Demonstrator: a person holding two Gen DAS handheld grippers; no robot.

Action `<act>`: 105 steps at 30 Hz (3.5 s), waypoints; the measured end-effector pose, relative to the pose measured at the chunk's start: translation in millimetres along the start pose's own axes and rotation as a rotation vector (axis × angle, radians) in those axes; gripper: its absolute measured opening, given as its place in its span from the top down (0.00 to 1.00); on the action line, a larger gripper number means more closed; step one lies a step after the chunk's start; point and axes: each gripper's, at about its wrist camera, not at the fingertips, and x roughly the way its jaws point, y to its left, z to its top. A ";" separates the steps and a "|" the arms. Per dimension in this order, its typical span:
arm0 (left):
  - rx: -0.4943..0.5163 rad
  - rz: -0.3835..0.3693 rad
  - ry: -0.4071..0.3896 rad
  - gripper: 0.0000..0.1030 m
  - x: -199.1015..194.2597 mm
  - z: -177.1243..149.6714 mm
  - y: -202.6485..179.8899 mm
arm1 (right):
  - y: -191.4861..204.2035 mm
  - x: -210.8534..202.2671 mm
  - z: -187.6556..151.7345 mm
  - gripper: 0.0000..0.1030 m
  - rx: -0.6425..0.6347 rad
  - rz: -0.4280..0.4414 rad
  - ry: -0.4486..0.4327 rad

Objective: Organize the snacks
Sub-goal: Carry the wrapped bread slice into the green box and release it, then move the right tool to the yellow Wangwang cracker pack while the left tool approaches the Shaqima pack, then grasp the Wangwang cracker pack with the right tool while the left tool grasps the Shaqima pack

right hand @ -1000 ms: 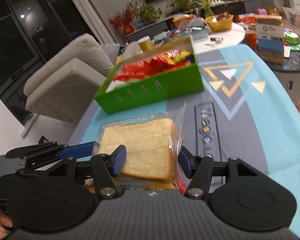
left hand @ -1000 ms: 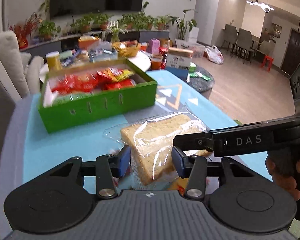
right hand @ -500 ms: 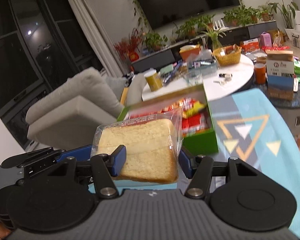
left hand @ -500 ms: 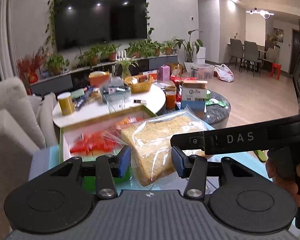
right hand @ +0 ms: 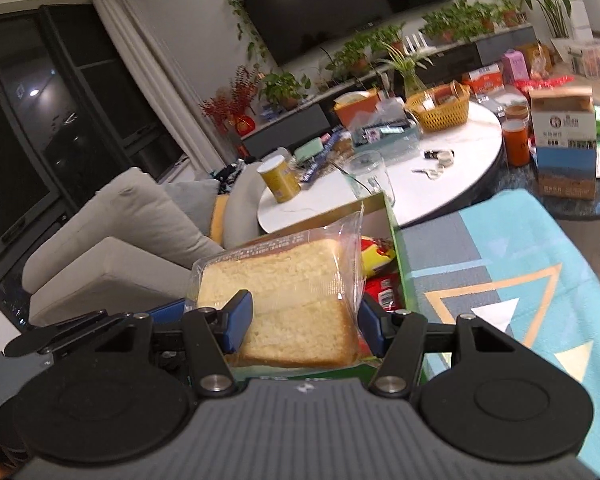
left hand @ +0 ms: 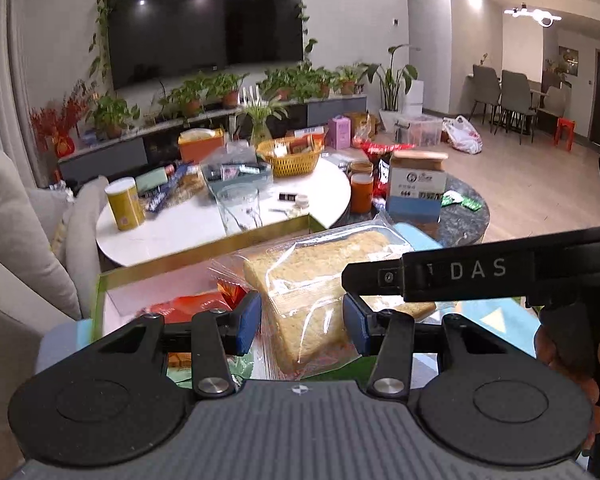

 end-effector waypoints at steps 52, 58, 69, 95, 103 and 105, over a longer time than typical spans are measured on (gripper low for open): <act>-0.181 0.236 0.045 0.30 -176.2 -138.9 32.4 | 61.3 -114.6 -131.9 0.50 -0.191 -0.046 0.038; -0.199 0.269 0.105 0.30 -190.2 -166.2 39.9 | 61.0 -115.9 -140.7 0.50 -0.170 -0.061 0.069; -0.366 0.198 0.236 0.30 -185.0 -186.9 42.2 | 65.8 -116.7 -160.6 0.50 -0.196 -0.090 0.099; -0.255 0.261 0.281 0.30 -148.8 -175.5 26.2 | 44.7 -100.1 -175.7 0.46 -0.049 -0.117 0.237; -0.319 0.281 0.343 0.30 -138.3 -187.4 36.9 | 60.7 -81.7 -178.2 0.44 -0.138 -0.146 0.233; -0.328 0.281 0.341 0.30 -136.0 -186.8 37.1 | 58.8 -83.5 -179.5 0.44 -0.141 -0.157 0.222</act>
